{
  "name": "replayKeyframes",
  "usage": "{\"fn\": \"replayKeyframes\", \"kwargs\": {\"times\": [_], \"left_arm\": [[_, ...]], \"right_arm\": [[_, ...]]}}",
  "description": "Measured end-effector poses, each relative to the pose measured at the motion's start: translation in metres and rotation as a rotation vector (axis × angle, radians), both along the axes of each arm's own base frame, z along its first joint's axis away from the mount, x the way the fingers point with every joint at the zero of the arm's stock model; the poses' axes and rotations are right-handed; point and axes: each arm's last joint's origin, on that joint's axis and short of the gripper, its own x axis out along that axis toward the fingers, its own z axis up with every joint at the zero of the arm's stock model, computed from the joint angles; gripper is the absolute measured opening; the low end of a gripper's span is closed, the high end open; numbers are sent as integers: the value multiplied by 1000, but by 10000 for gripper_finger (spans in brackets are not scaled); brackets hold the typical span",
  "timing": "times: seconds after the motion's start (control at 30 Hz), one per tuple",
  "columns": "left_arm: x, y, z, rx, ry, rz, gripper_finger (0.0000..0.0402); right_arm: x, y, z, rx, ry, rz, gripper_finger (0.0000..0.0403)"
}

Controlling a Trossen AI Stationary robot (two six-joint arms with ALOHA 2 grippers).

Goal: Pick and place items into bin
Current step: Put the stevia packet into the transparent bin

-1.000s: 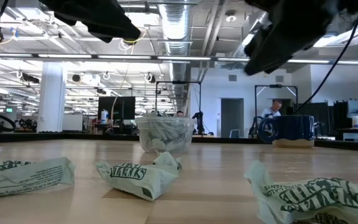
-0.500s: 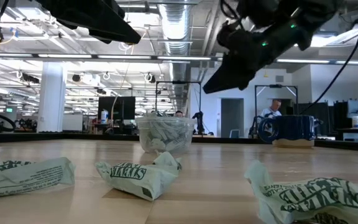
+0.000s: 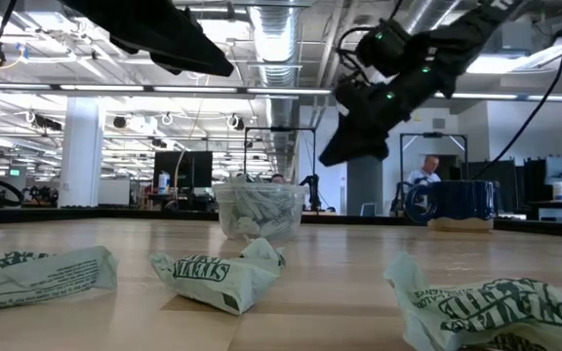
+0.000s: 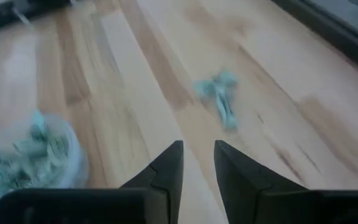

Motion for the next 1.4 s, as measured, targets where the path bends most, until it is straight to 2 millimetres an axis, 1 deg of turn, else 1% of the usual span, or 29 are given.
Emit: {"fn": "replayKeyframes", "kwargs": {"times": [0.1,0.2,0.37,0.53,0.67,0.73,0.8,0.87,0.97,1.1,1.23,1.4], "left_arm": [[1,1,0,0,0,4,144],[1,2,0,1,3,6,144],[0,2,-1,2,12,1,144],[-4,4,-2,40,52,12,144],[-14,11,2,38,94,82,144],[-21,15,7,26,103,121,144],[-27,19,10,36,104,176,144],[-33,23,8,55,94,219,144],[-43,31,-6,100,113,267,144],[-52,42,-12,91,95,317,144],[-57,49,-8,58,58,333,144],[-59,51,-6,41,42,337,144]], "right_arm": [[17,-12,3,19,23,12,93],[34,-21,-9,28,171,48,106],[62,-37,-16,29,341,117,130],[82,-51,-14,24,364,157,153],[86,-59,-25,49,435,187,174],[92,-63,-27,43,418,199,186],[93,-64,-29,52,441,201,196],[97,-65,-31,52,443,203,205],[98,-66,-30,21,438,220,214],[98,-65,-28,8,448,204,216],[98,-66,-28,11,444,195,209],[102,-68,-33,30,461,181,199]]}}
